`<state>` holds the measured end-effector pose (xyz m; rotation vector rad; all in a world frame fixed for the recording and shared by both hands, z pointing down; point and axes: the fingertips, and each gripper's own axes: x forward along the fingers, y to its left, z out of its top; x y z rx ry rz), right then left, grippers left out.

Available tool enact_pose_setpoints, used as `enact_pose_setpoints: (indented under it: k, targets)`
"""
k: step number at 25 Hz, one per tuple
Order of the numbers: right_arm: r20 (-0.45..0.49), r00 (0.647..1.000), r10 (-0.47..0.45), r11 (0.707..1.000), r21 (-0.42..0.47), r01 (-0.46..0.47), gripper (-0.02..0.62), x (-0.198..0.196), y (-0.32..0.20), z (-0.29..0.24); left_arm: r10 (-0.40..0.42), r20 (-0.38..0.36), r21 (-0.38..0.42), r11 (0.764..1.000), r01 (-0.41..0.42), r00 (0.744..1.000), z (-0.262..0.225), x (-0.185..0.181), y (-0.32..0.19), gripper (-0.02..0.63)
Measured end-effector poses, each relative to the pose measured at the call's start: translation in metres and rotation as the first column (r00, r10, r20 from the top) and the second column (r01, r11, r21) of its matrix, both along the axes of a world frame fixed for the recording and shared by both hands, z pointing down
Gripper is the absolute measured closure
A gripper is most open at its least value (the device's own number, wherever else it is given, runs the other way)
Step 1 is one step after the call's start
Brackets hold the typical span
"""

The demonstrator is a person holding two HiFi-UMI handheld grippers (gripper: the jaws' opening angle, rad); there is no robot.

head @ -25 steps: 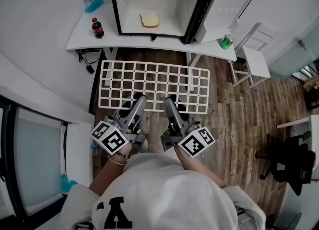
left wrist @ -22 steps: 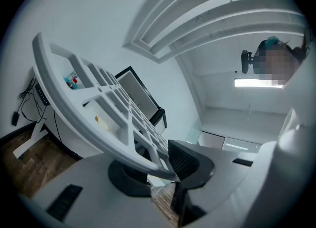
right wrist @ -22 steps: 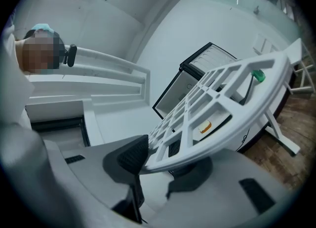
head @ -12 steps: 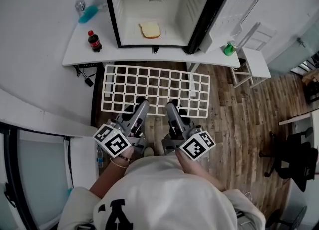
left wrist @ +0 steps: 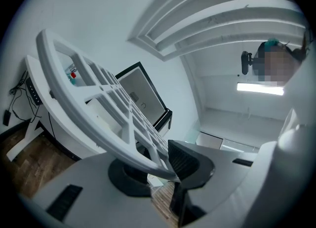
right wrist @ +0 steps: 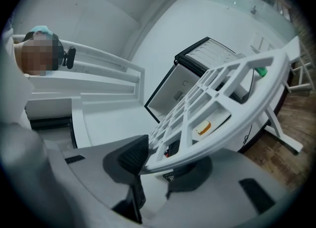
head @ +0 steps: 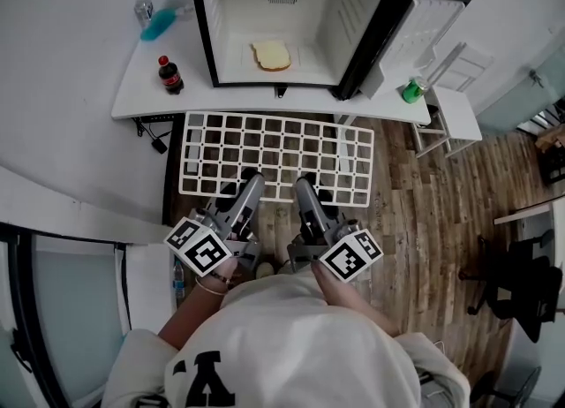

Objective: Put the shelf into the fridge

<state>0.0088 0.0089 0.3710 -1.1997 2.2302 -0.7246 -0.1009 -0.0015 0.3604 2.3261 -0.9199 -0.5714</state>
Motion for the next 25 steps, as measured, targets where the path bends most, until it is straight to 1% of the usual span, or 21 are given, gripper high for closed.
enact_pose_setpoints:
  k: [4, 8, 12, 20, 25]
  targets:
    - [0.021, 1.000, 0.010, 1.000, -0.022, -0.010, 0.465, 0.002, -0.002, 0.005, 0.014, 0.003, -0.009, 1.000, -0.014, 1.000, 0.003, 0.002, -0.002, 0.514]
    - [0.015, 1.000, 0.021, 1.000, 0.003, -0.021, 0.465, 0.001, -0.003, -0.002, 0.024, -0.001, 0.012, 1.000, -0.024, 1.000, -0.004, 0.002, -0.006, 0.514]
    - [0.019, 0.999, 0.028, 1.000, 0.004, -0.029, 0.466, 0.002, -0.009, -0.002, 0.032, 0.007, 0.018, 0.999, -0.032, 0.999, -0.004, 0.003, -0.012, 0.514]
    - [0.010, 1.000, 0.016, 1.000, 0.010, -0.016, 0.465, 0.006, -0.036, -0.001, 0.028, 0.001, 0.016, 0.999, -0.028, 1.000, -0.003, 0.008, -0.038, 0.514]
    - [0.003, 1.000, 0.001, 1.000, 0.016, -0.002, 0.465, 0.015, -0.071, 0.000, 0.021, -0.001, 0.018, 1.000, -0.021, 1.000, 0.000, 0.016, -0.072, 0.514]
